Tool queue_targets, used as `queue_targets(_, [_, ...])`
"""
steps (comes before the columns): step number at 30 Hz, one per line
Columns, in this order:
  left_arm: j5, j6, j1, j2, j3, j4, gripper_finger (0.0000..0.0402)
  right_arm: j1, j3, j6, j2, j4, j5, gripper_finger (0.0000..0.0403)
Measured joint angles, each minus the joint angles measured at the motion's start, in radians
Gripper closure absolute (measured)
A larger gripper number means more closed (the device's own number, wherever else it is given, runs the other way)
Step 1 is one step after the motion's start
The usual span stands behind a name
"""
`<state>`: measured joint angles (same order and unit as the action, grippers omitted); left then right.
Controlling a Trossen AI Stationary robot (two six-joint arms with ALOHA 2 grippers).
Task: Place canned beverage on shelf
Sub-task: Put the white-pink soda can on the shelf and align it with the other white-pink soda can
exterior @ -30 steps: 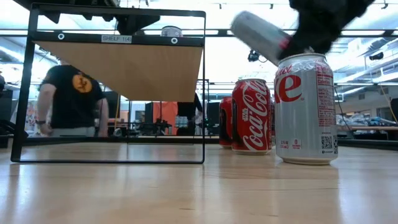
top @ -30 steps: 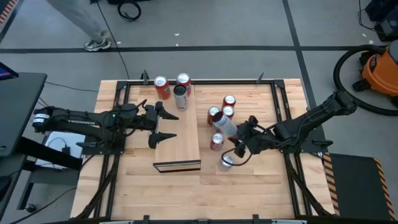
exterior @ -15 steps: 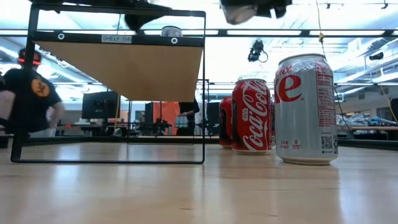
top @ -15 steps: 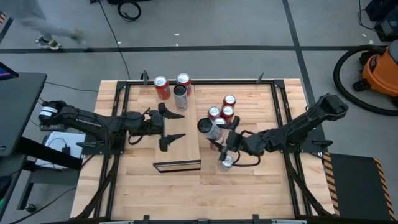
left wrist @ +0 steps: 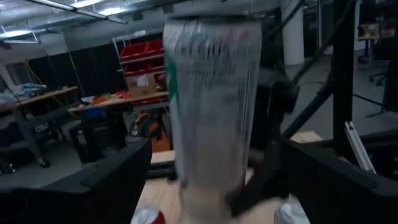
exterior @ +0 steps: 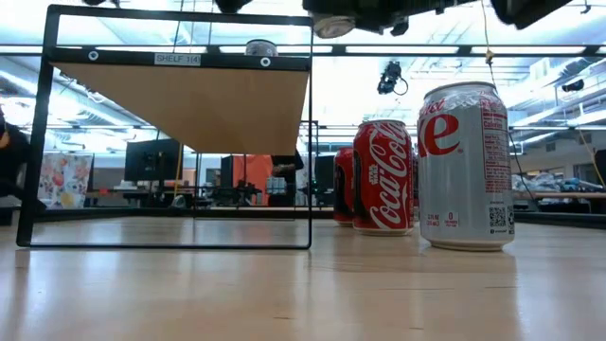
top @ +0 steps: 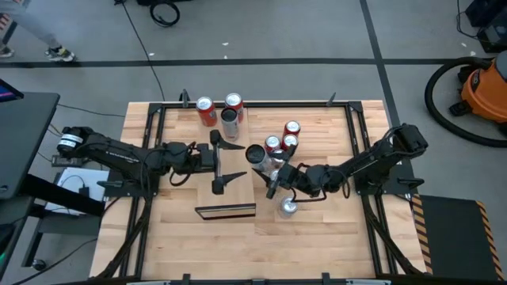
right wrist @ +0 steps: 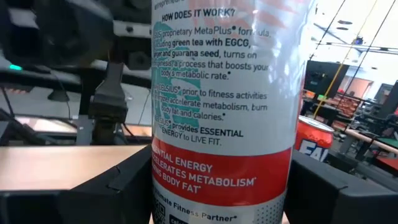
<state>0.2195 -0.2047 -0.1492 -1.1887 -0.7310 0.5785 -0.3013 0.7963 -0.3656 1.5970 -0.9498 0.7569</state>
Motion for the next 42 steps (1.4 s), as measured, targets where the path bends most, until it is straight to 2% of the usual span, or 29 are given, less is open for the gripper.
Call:
queue_targets(7, [0.052, -0.014, 0.002, -0.103, -0.095, 0.003, 0.0035, 0.04, 0.0, -0.001, 0.066, -0.107, -0.018, 0.0125])
queue_targets(12, [0.155, -0.027, 0.002, -0.163, -0.155, 0.001, 0.0035, 0.055, 0.002, 0.0, 0.102, -0.177, -0.015, 0.0125])
queue_targets(18, [0.169, -0.031, 0.003, -0.208, -0.21, 0.001, 0.004, 0.063, 0.005, -0.004, 0.105, -0.187, 0.007, 0.0125])
queue_targets(21, [0.172, -0.05, 0.005, -0.213, -0.223, 0.0, 0.0059, 0.063, 0.006, -0.009, 0.104, -0.186, -0.002, 0.0125])
queue_targets(29, [0.172, -0.04, 0.008, -0.21, -0.228, -0.013, 0.0146, 0.06, 0.006, -0.016, 0.103, -0.179, -0.001, 0.0124])
queue_targets(33, [0.155, -0.039, 0.013, -0.173, -0.23, -0.087, 0.0148, 0.049, 0.008, -0.024, 0.091, -0.153, -0.002, 0.0106])
queue_targets(37, [0.123, -0.034, 0.036, -0.094, -0.226, -0.266, 0.0136, 0.037, 0.008, 0.026, 0.034, -0.063, -0.007, 0.0079])
queue_targets(42, [0.082, 0.002, 0.065, 0.008, -0.226, -0.457, 0.0133, 0.04, 0.008, 0.117, -0.032, 0.079, -0.082, 0.0061])
